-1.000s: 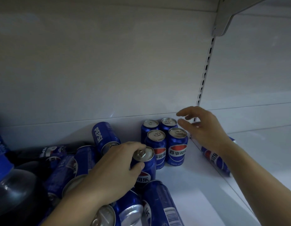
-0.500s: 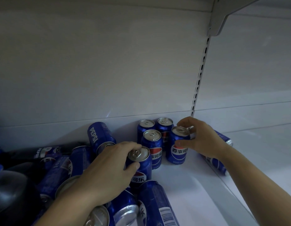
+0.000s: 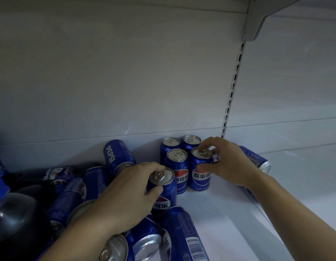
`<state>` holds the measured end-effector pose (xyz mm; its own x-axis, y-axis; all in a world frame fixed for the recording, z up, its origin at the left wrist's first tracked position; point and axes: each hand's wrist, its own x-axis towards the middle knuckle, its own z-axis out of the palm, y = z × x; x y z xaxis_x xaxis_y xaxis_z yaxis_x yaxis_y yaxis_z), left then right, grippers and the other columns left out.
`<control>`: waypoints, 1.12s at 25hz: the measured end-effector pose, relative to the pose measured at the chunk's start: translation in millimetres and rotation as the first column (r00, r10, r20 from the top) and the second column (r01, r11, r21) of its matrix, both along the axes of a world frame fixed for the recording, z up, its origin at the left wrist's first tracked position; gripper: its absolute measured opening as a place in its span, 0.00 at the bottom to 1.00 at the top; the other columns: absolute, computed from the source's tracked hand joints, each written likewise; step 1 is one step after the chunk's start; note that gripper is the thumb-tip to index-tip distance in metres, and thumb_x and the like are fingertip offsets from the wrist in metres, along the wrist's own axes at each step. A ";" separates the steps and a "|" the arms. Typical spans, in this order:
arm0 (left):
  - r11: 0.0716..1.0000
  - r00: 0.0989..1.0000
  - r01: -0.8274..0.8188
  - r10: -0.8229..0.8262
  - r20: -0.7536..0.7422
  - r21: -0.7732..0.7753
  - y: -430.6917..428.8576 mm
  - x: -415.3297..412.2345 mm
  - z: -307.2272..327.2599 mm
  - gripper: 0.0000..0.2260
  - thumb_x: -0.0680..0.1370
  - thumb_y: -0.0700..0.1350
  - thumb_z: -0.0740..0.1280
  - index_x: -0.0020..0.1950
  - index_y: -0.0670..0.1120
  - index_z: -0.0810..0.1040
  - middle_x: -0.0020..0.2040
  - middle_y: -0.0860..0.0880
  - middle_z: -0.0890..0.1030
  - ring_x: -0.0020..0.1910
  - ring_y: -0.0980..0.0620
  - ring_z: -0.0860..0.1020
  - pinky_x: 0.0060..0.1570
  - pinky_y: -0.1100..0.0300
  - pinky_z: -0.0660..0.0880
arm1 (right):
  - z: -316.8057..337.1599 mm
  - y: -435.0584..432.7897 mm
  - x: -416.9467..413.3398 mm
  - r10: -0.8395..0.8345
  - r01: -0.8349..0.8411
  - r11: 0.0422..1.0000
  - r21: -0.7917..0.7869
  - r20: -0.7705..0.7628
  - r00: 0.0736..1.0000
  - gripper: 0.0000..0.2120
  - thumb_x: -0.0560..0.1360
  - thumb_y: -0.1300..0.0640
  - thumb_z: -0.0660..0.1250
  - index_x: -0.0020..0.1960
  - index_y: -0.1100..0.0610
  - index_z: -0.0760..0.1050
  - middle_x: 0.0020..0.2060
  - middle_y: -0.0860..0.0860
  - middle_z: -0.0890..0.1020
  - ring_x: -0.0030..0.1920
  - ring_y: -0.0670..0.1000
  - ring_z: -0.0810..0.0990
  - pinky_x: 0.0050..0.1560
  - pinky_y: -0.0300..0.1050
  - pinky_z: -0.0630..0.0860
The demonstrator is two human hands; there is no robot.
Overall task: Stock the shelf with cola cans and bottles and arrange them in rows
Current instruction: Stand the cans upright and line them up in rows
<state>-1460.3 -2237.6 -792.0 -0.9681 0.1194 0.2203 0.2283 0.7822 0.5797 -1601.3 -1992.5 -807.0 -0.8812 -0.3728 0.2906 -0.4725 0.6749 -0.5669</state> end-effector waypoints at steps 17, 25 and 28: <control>1.000 1.000 0.005 -0.005 0.013 0.000 0.9 2.1 2.8 0.18 0.81 0.48 0.67 0.66 0.66 0.68 0.53 0.69 0.73 0.54 0.79 0.68 0.48 0.82 0.66 | -12.7 -48.4 10.9 0.084 -0.033 0.978 0.206 -0.243 0.966 0.22 0.72 0.33 0.68 0.61 0.41 0.73 0.60 0.41 0.78 0.66 0.47 0.69 0.70 0.65 0.63; 0.995 0.997 -0.078 0.078 0.006 0.062 -1.2 0.4 -0.4 0.37 0.79 0.52 0.70 0.79 0.65 0.50 0.58 0.63 0.77 0.56 0.65 0.76 0.52 0.70 0.74 | 25.5 -55.5 55.4 0.452 -0.389 0.865 0.318 -0.155 0.878 0.27 0.70 0.37 0.73 0.65 0.45 0.73 0.56 0.39 0.80 0.52 0.39 0.78 0.51 0.34 0.75; 0.991 0.991 -0.132 0.132 0.015 0.022 1.3 3.9 0.0 0.32 0.84 0.50 0.62 0.82 0.60 0.46 0.67 0.57 0.76 0.63 0.60 0.74 0.59 0.64 0.72 | 7.8 -70.2 61.4 0.423 -0.356 0.876 0.326 -0.167 0.890 0.29 0.68 0.36 0.75 0.66 0.43 0.73 0.56 0.40 0.80 0.52 0.41 0.78 0.52 0.42 0.78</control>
